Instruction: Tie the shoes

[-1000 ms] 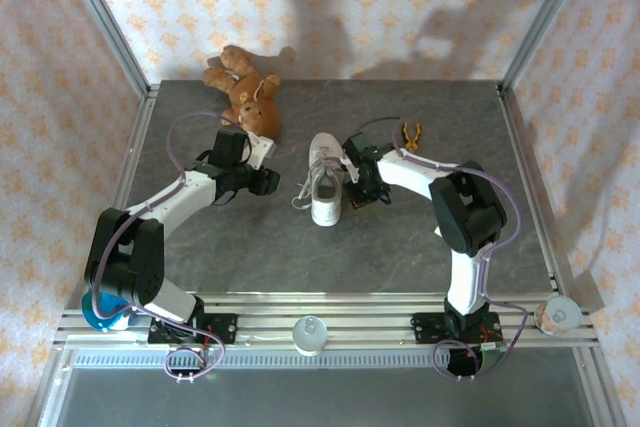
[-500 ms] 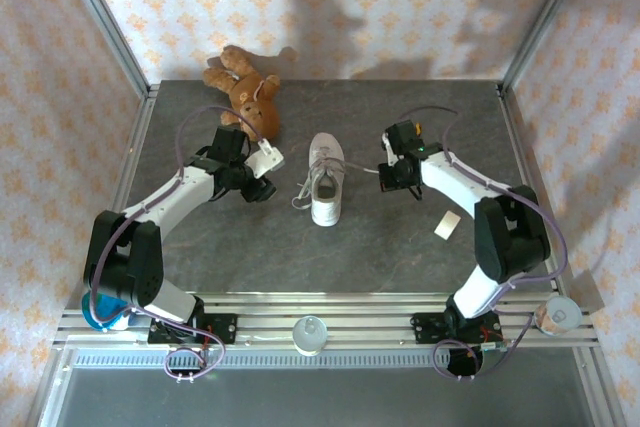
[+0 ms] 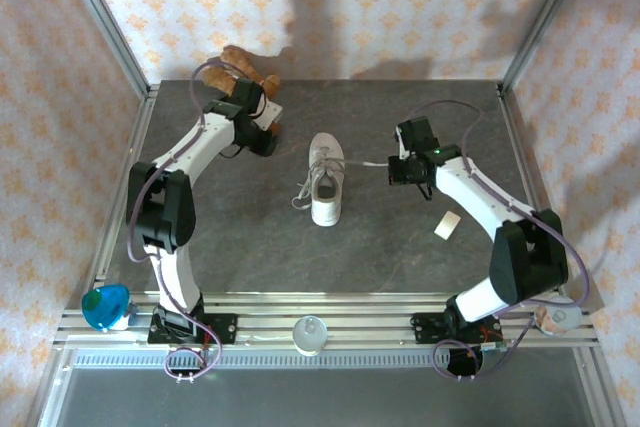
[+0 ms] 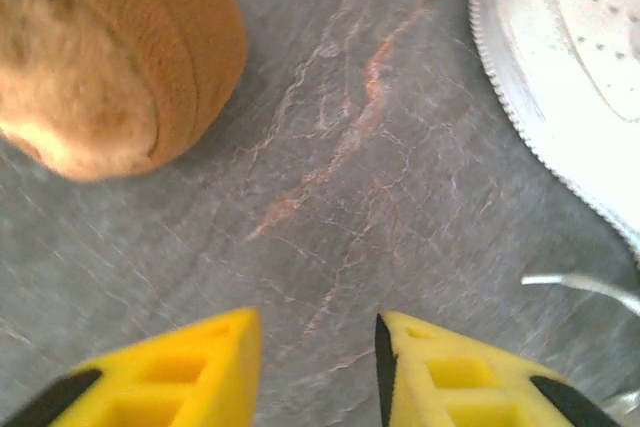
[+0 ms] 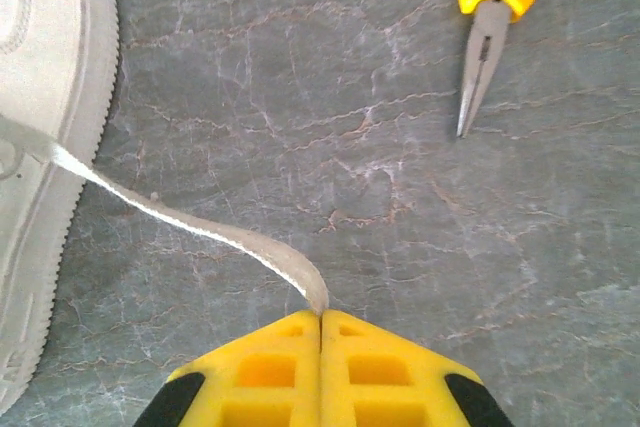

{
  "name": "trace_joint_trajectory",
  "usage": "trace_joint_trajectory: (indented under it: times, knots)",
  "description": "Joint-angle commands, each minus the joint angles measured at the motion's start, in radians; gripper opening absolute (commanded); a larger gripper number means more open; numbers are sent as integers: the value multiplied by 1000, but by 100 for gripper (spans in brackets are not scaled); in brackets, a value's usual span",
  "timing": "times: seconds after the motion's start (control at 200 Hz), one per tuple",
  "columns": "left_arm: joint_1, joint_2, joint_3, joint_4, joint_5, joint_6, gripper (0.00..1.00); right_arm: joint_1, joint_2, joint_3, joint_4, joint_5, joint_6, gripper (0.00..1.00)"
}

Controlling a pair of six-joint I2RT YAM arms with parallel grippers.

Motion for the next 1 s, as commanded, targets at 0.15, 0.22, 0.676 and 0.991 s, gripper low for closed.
trace_joint_trajectory:
  times: [0.15, 0.22, 0.676, 0.991]
  knots:
    - [-84, -10, -76, -53, 86, -751, 38, -2, -54, 23, -56, 5, 28, 0]
    - [-121, 0, -73, -58, 50, -808, 41, -1, -60, 24, -59, -2, 32, 0]
    - [-209, 45, -72, -58, -98, -1114, 41, -3, -89, -23, -15, -49, 32, 0]
    - [-212, 69, -109, 6, -71, -1238, 41, -2, -89, -40, 5, -78, 23, 0]
